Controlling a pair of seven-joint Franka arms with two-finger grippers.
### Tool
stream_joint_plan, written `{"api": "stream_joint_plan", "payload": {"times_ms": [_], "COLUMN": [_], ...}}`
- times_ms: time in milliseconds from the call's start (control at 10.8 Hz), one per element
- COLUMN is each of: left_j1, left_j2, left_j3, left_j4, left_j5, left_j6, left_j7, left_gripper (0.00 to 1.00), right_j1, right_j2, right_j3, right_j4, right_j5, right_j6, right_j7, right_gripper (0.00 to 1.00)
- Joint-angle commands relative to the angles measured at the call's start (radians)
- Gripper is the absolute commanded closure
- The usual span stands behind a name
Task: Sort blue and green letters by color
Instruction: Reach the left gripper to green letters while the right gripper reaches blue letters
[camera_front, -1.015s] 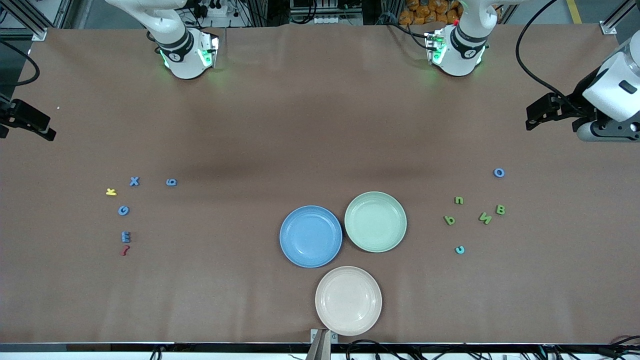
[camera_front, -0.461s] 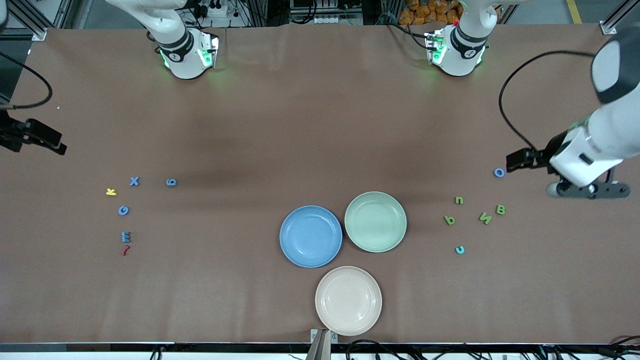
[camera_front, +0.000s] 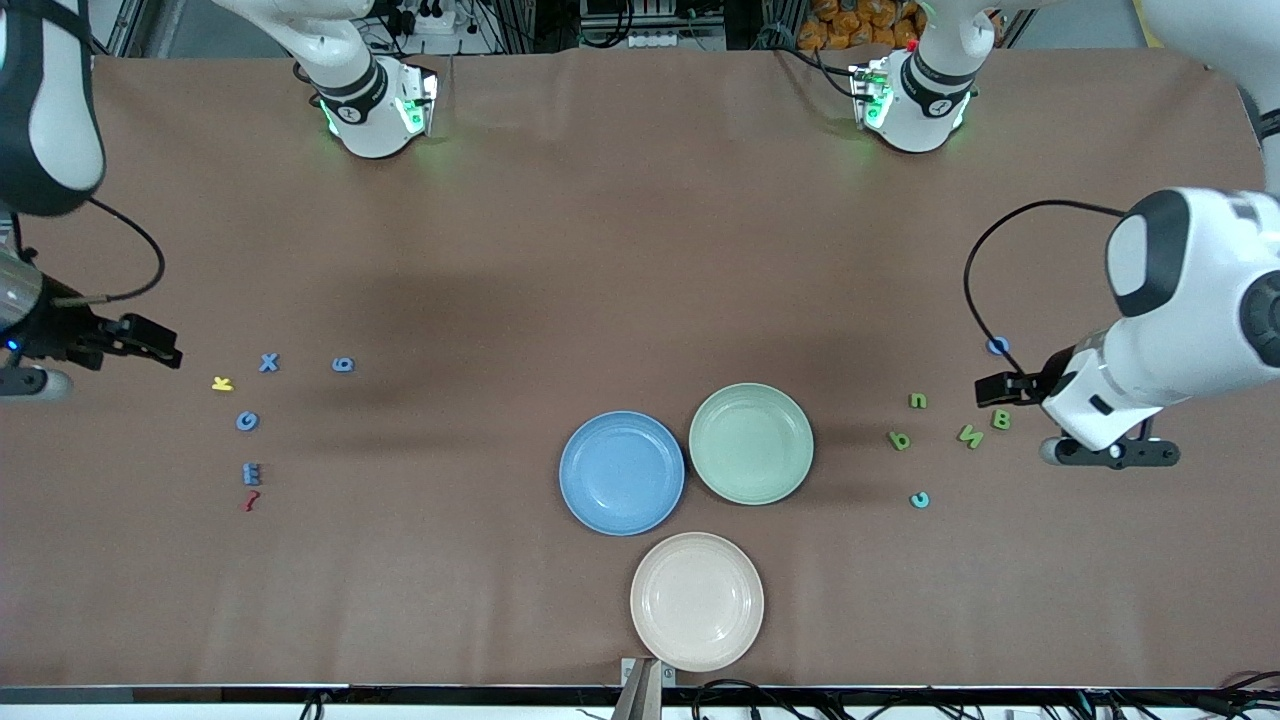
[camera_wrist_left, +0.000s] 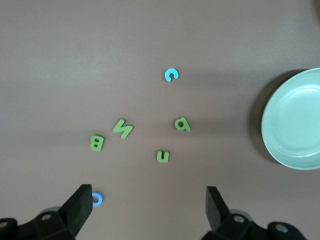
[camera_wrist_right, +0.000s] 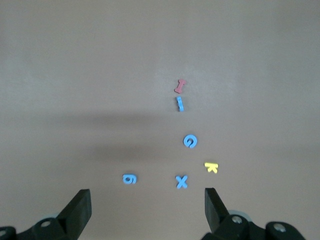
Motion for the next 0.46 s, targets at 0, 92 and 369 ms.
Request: {"api": "stream_joint_plan", "payload": {"times_ms": [0,92,369], "left_j1": [-0.012,-0.014,-0.018], "left_j2": [0.029,0.040,0.069], "left_j3": [-0.002,-0.002,-0.002], "left_j4": [-0.171,-0.235,-0.357], "left_j5": [0.013,0.010,0.008], "left_j6": [0.250,0.363,0.539], "left_j7": [-0.001,-0.004,-0.022], "left_gripper": [0.00,0.00,0.00], "right_j1": [-0.033,-0.034,-0.048], "right_j2": [0.133,0.174,0.300], "right_j3": [0.012,0.012,0.012], "right_j4": [0.013,0.013,0.029], "right_j5": [0.002,0.003,0.002], "right_j6": [0.124,0.164,0.274], "right_j7": [-0.129,-0.168,-0.232], "right_gripper": [0.00,0.00,0.00]}}
